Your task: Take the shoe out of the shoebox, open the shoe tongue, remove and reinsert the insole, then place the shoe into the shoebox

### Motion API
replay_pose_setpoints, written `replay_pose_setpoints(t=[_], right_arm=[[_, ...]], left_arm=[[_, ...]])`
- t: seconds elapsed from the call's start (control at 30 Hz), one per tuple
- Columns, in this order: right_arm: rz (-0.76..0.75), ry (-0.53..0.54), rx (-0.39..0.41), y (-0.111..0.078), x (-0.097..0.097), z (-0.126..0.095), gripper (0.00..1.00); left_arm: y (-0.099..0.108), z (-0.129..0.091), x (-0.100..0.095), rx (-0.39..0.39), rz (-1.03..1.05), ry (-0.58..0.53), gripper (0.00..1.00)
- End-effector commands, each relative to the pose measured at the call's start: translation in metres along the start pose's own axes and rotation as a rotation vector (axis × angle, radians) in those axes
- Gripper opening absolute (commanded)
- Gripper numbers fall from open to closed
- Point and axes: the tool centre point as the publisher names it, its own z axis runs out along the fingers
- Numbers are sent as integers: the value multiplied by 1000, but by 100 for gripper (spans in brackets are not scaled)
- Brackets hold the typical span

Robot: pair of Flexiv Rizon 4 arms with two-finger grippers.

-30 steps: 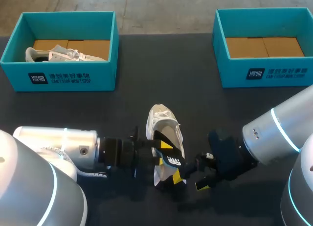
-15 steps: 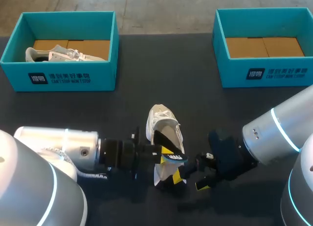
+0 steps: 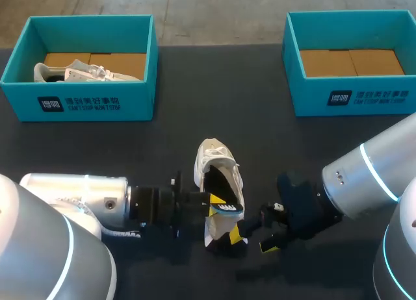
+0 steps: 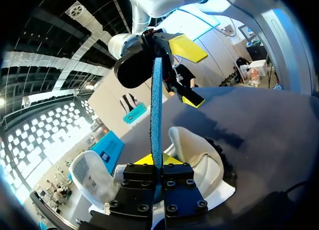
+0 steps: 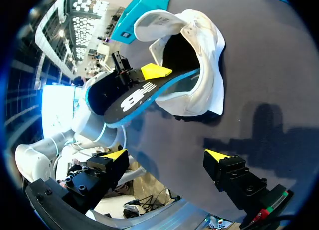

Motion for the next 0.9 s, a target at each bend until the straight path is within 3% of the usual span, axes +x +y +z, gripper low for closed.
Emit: replay_pose_setpoints(t=[0.03, 0.27, 0.53, 0.57, 0.63, 0.9], right_arm=[[1, -4, -4, -2, 1, 1, 100], [1, -4, -4, -2, 1, 1, 100], [1, -4, -4, -2, 1, 1, 100], [1, -4, -4, -2, 1, 1, 100], [1, -4, -4, -2, 1, 1, 100], [1, -4, -4, -2, 1, 1, 100]], left_arm=[[7, 7, -3, -18, -6, 6, 0], [15, 7, -3, -35, -16, 5, 0], [10, 5, -1, -26, -6, 2, 0], [9, 4, -2, -23, -5, 2, 5], [6, 3, -2, -17, -3, 1, 31], [-7, -1, -1, 3, 7, 2, 30]])
